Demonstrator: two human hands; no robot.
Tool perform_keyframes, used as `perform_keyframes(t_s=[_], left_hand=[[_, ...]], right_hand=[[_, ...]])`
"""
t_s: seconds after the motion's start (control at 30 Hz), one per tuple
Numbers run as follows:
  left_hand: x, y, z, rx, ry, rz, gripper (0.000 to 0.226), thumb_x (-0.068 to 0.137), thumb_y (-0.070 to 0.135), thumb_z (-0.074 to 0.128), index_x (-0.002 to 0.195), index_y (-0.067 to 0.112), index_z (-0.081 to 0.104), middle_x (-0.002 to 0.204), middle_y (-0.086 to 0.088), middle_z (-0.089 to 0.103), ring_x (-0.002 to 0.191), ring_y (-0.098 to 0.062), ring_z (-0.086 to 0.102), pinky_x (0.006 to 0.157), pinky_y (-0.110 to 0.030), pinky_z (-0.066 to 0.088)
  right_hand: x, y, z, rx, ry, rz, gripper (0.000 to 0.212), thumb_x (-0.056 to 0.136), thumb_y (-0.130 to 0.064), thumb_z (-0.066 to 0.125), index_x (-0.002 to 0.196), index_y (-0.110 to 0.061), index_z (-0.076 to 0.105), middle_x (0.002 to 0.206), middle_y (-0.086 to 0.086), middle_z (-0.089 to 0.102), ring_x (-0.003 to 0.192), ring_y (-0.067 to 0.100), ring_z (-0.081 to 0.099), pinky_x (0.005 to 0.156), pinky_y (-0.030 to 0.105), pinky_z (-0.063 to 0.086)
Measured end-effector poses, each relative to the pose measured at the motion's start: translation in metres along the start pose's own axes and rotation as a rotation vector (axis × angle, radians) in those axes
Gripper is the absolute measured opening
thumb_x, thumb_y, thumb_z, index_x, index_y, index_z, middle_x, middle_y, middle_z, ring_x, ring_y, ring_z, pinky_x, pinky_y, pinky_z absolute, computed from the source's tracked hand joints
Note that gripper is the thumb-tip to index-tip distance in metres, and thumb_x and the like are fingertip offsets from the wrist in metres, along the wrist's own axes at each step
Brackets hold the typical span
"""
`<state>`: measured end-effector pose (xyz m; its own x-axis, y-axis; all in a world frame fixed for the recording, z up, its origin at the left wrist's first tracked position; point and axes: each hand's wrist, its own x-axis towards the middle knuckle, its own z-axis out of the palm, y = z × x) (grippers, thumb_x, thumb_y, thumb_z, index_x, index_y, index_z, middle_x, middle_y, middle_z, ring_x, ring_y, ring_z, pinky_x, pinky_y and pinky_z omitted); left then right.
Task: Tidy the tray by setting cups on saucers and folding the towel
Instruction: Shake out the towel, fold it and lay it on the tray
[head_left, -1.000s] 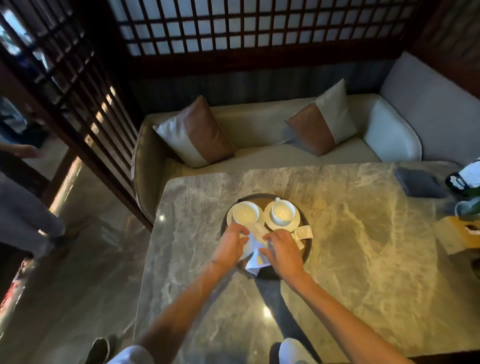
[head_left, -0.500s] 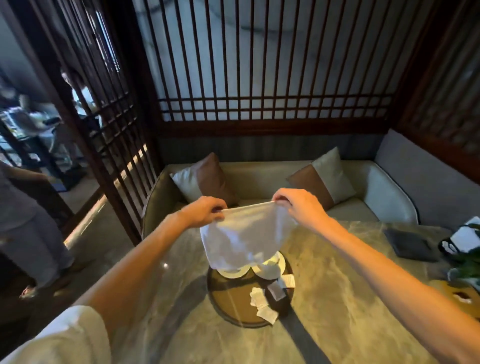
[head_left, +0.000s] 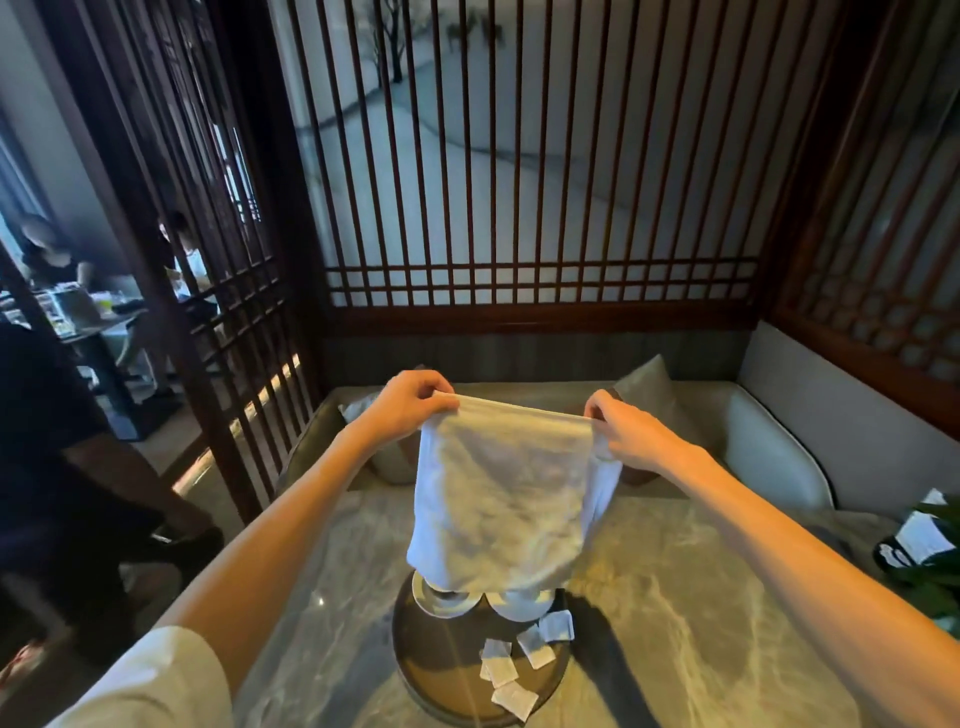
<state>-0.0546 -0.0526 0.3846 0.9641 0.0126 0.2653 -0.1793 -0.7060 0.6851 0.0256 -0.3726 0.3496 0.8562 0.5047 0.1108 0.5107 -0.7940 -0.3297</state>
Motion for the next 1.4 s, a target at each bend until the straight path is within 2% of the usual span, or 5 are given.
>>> perform_keyframes(t_s=[0.43, 0.67, 0.8, 1.03, 1.4], left_hand=[[0.046, 0.055, -0.078, -0.065, -0.018, 0.115, 0.007, 0.093, 0.025, 0.062, 0.090, 0.028, 0.068, 0.088, 0.005, 0.070, 0.079, -0.006, 0.070, 0.059, -0.014, 0.054], [0.073, 0.148, -0.102, -0.287, 0.078, 0.331, 0.012, 0.095, 0.023, 0.060, 0.101, 0.020, 0.050, 0.087, -0.003, 0.071, 0.077, 0.001, 0.071, 0.063, -0.016, 0.056], [0.083, 0.174, -0.087, -0.185, -0.008, 0.331, 0.023, 0.100, 0.029, 0.051, 0.113, 0.011, 0.044, 0.100, -0.020, 0.070, 0.088, -0.030, 0.069, 0.077, -0.039, 0.056], [0.080, 0.143, -0.096, -0.175, 0.063, 0.142, 0.025, 0.099, 0.038, 0.051, 0.114, 0.021, 0.039, 0.104, -0.009, 0.061, 0.082, -0.013, 0.064, 0.062, -0.021, 0.055], [0.012, 0.023, -0.091, -0.237, -0.151, -0.059, 0.019, 0.089, 0.032, 0.069, 0.092, 0.015, 0.076, 0.086, -0.001, 0.070, 0.083, -0.014, 0.066, 0.074, -0.022, 0.054]], right_hand=[[0.023, -0.014, -0.124, 0.048, 0.198, -0.091, 0.042, 0.083, 0.004, 0.062, 0.102, -0.031, 0.050, 0.102, -0.007, 0.059, 0.089, 0.011, 0.059, 0.060, 0.027, 0.048], [0.042, -0.088, -0.221, 0.118, 0.415, -0.307, 0.043, 0.091, -0.046, 0.059, 0.132, -0.033, 0.056, 0.121, -0.020, 0.063, 0.113, -0.001, 0.057, 0.092, 0.023, 0.044], [0.061, -0.152, -0.201, 0.244, 0.234, -0.352, 0.024, 0.090, -0.042, 0.064, 0.111, -0.029, 0.065, 0.095, -0.018, 0.065, 0.090, -0.002, 0.062, 0.076, 0.018, 0.047], [0.091, -0.169, -0.169, 0.381, 0.302, -0.298, 0.013, 0.079, -0.036, 0.078, 0.084, -0.031, 0.067, 0.086, -0.010, 0.068, 0.082, 0.007, 0.067, 0.067, 0.020, 0.056], [0.105, -0.113, -0.187, 0.513, 0.559, -0.287, 0.019, 0.093, -0.033, 0.061, 0.104, -0.018, 0.062, 0.094, -0.003, 0.061, 0.086, 0.011, 0.059, 0.069, 0.022, 0.046]])
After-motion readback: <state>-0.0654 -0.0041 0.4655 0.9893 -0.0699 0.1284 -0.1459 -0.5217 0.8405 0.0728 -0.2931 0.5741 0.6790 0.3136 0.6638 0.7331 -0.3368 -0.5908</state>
